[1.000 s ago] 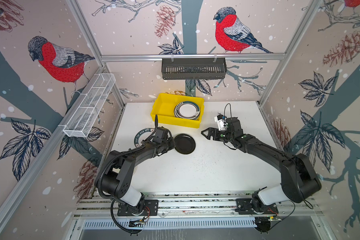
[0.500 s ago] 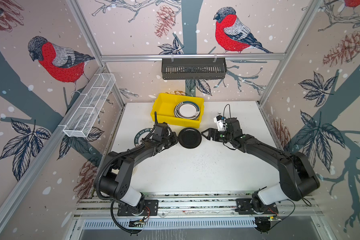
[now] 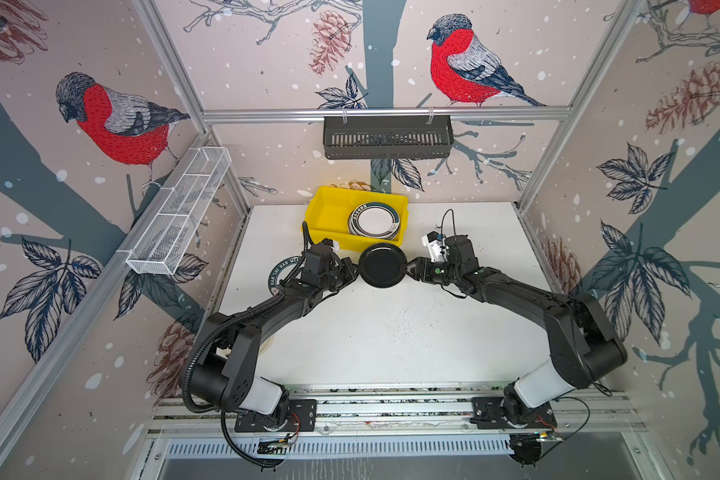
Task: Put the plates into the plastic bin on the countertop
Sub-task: 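Grasp the upright black plate's rim with right gripper from the left gripper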
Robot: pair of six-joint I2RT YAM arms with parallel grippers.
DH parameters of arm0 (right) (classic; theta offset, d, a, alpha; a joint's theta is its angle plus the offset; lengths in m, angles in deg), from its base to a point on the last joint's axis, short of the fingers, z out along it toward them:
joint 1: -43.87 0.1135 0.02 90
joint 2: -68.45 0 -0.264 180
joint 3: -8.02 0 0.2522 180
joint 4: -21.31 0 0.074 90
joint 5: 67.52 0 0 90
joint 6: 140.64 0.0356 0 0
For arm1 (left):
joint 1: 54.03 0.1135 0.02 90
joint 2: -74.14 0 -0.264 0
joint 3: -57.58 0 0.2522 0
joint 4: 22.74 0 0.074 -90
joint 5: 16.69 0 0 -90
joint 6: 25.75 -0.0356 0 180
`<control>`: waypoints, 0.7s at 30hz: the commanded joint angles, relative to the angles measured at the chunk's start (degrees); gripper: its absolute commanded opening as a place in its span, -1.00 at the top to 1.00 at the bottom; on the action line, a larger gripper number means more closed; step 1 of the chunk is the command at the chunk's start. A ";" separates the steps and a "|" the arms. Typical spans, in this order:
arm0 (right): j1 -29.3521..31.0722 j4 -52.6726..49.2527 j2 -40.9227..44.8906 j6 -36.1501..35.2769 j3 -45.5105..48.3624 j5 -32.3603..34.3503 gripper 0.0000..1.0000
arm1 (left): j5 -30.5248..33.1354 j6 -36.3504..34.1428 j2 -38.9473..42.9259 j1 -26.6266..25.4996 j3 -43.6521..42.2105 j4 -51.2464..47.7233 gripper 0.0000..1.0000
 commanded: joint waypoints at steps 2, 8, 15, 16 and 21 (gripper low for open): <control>0.95 1.82 -0.46 0.29 -1.43 -0.35 0.09 | -0.84 0.43 0.48 -0.35 -0.22 4.21 1.00; 1.20 2.27 -1.16 0.95 -2.03 -0.33 0.55 | 0.79 -1.34 0.71 -1.26 0.03 3.35 1.00; 2.15 1.28 -1.69 0.82 -3.57 0.84 0.92 | 2.36 -2.22 0.72 -2.06 -0.03 2.65 1.00; 2.15 0.98 -1.70 0.82 -3.78 1.10 0.92 | 2.56 -2.23 0.71 -2.06 0.02 2.65 1.00; 2.06 0.38 -1.35 0.99 -4.48 2.07 0.96 | 3.73 -2.94 0.66 -2.07 0.90 1.78 0.38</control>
